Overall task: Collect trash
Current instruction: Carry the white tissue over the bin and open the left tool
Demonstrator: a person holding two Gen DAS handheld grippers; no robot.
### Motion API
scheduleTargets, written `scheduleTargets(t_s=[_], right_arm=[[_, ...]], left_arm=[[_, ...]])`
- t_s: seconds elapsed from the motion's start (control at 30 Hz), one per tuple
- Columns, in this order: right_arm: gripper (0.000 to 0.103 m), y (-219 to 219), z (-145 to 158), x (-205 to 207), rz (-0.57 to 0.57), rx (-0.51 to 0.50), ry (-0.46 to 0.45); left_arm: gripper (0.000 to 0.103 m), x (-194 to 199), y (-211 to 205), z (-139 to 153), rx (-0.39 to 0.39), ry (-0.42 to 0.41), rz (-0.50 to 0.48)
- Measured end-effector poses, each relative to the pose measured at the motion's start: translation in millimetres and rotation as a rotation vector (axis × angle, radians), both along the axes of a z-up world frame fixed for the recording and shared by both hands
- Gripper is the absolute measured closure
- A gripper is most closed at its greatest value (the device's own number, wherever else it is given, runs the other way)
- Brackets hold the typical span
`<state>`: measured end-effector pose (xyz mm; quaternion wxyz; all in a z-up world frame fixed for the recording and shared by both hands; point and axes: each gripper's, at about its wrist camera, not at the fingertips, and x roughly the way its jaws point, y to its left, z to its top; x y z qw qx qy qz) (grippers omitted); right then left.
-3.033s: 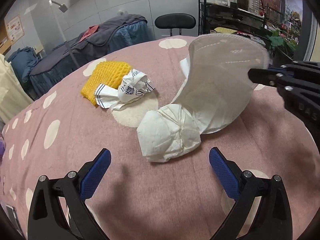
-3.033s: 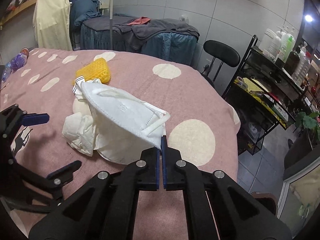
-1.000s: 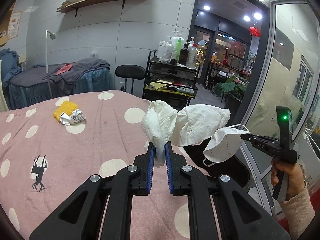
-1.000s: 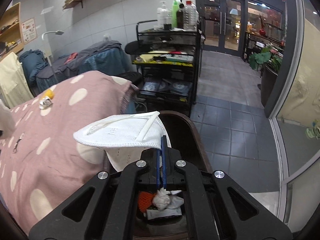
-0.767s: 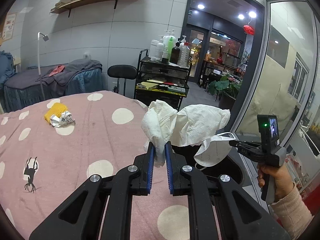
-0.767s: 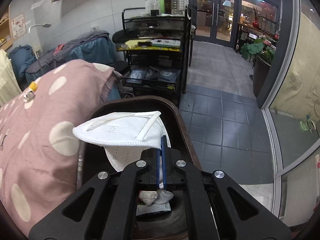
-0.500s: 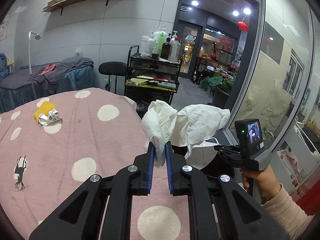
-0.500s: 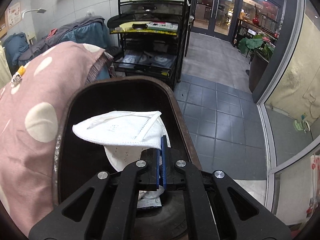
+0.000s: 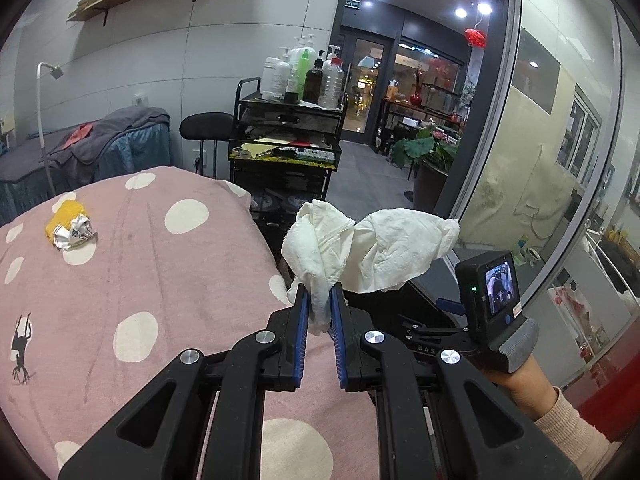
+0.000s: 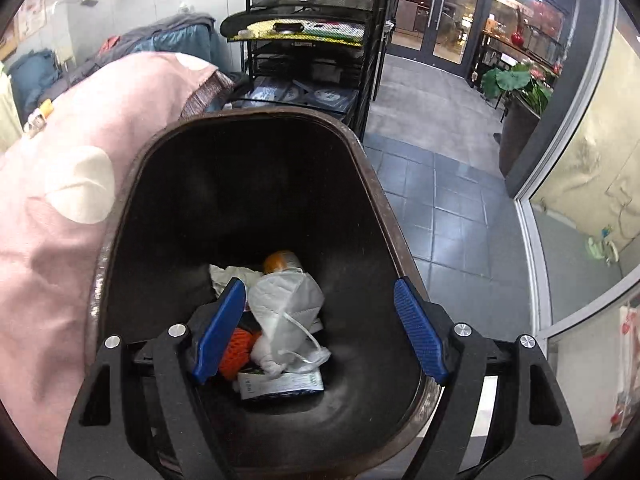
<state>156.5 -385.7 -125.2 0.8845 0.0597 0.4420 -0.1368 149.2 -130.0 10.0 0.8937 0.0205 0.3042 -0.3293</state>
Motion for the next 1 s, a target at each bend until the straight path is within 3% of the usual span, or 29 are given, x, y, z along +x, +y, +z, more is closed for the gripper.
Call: scheduleTargets(t_s=[0.57, 1.0], right_arm=[[0.02, -24, 52, -52, -0.136, 0.071, -0.161], [0.019, -54, 54, -71, -0.229, 0.084, -0.16]], left_arm=[[0.091, 16, -73, -18, 0.104, 0.029, -0.13], [0.091, 30, -113, -46, 0.199, 0.095, -0.189]])
